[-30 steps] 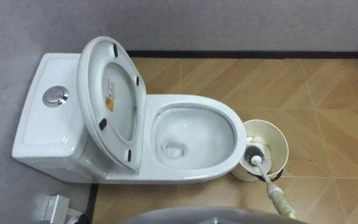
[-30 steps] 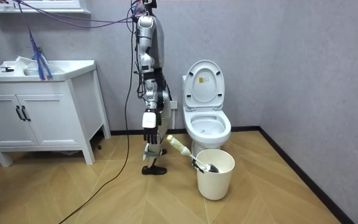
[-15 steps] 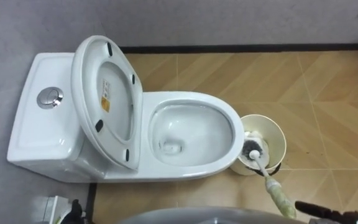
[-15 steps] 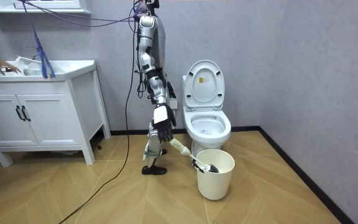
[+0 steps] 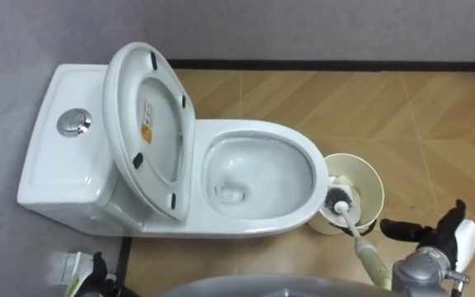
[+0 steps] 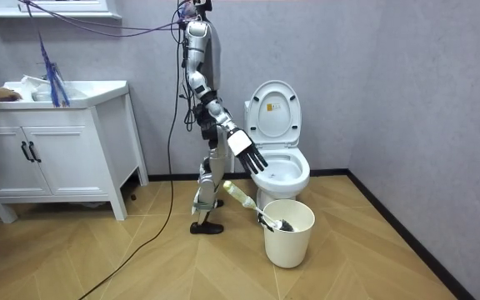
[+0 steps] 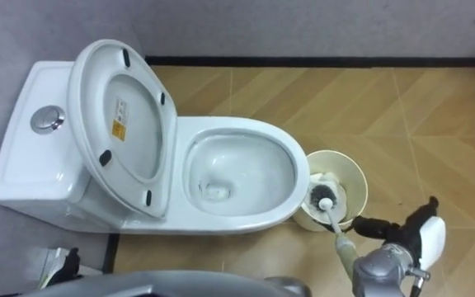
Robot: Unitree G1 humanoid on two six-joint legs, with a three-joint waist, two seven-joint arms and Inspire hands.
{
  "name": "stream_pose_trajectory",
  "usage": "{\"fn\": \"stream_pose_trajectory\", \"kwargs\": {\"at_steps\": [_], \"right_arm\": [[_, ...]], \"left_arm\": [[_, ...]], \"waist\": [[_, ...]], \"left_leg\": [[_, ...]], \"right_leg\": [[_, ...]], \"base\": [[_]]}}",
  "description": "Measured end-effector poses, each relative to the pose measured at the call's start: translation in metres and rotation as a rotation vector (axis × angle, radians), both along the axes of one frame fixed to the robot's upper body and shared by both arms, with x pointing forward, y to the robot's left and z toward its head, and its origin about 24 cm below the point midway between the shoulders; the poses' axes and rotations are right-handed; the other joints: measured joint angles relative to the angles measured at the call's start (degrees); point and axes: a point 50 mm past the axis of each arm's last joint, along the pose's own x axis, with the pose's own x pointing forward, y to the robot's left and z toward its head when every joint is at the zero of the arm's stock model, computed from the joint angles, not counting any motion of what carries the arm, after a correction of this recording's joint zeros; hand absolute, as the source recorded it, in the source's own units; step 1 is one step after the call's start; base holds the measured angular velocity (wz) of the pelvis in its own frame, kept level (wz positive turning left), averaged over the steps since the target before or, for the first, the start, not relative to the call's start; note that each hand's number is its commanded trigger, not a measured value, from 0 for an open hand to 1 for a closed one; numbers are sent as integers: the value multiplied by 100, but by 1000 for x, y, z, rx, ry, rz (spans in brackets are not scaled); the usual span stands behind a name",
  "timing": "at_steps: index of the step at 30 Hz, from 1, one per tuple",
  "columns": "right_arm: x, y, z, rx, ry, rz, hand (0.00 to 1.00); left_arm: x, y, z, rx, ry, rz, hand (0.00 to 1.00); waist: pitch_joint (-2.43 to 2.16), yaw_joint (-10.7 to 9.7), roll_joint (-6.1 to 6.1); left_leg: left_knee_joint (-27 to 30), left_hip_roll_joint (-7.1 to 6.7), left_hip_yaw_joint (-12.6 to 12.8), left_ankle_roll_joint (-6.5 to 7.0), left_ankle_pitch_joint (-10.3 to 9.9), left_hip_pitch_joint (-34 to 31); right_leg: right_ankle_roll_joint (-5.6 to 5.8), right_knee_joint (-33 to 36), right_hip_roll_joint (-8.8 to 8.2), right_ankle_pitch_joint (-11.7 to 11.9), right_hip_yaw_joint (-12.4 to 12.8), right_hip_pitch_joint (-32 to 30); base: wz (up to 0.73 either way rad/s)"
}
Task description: Brush toilet
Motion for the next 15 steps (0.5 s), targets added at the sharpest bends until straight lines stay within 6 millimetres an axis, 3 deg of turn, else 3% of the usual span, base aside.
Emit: {"fn": "stream_pose_trajectory", "kwargs": {"at_steps": [3,10,15], "right_arm": [[4,5,0,-2,-8,46,0],[16,6,-3,21,-10,38,0],[11,3,-11,66,22,-37,0]], "left_arm": [[15,-2,4,-10,-65,-25,0],[42,-8,11,-41,-179,-40,0],[57,-11,14,-54,-221,-58,0]], "waist": [[-14,43,14],[5,61,-19],[18,26,-31]], "left_leg": [[7,-2,-18,3,2,-98],[68,-5,-90,9,6,-319],[232,-18,-380,10,7,-681]], "right_leg": [[6,3,-1,35,-29,-74],[6,11,-13,59,-143,-207],[-2,35,-24,65,-425,-413]], "base": [[5],[6],[29]]}}
